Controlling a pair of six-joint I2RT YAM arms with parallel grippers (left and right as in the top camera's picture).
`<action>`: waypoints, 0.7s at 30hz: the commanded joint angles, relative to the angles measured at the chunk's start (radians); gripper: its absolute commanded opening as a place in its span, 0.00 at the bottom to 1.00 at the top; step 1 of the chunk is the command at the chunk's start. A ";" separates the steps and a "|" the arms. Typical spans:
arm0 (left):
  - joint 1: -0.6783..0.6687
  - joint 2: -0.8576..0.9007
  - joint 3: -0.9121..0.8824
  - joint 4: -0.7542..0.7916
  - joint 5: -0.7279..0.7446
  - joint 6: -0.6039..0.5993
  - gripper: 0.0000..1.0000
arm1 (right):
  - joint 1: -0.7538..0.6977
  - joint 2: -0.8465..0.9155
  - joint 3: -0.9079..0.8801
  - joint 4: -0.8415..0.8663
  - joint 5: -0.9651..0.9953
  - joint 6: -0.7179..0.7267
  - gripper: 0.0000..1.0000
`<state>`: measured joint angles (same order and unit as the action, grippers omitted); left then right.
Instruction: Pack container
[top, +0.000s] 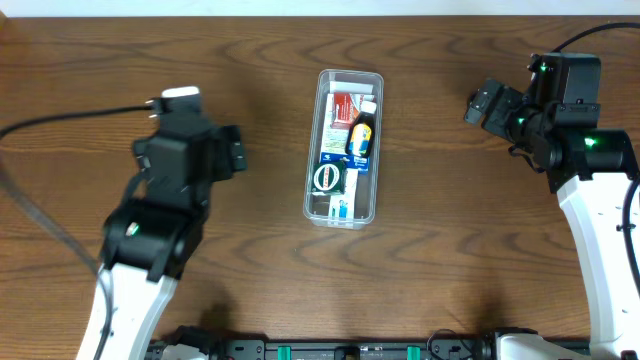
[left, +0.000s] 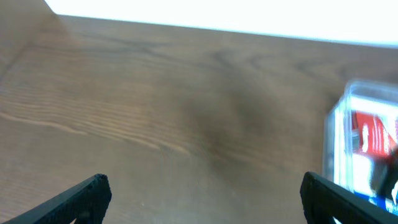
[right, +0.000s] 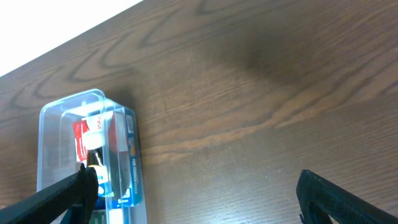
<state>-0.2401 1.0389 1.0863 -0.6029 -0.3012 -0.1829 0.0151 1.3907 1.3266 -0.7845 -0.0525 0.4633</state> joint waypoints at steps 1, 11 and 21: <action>0.093 -0.105 -0.072 0.033 0.100 0.033 0.98 | -0.002 0.002 0.005 0.002 0.003 0.000 0.99; 0.325 -0.349 -0.381 0.161 0.303 0.052 0.98 | -0.002 0.002 0.005 0.002 0.003 0.000 0.99; 0.318 -0.620 -0.782 0.409 0.352 0.048 0.98 | -0.002 0.002 0.005 0.002 0.003 0.000 0.99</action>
<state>0.0776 0.4820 0.3744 -0.2306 0.0223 -0.1490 0.0151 1.3907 1.3266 -0.7845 -0.0525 0.4633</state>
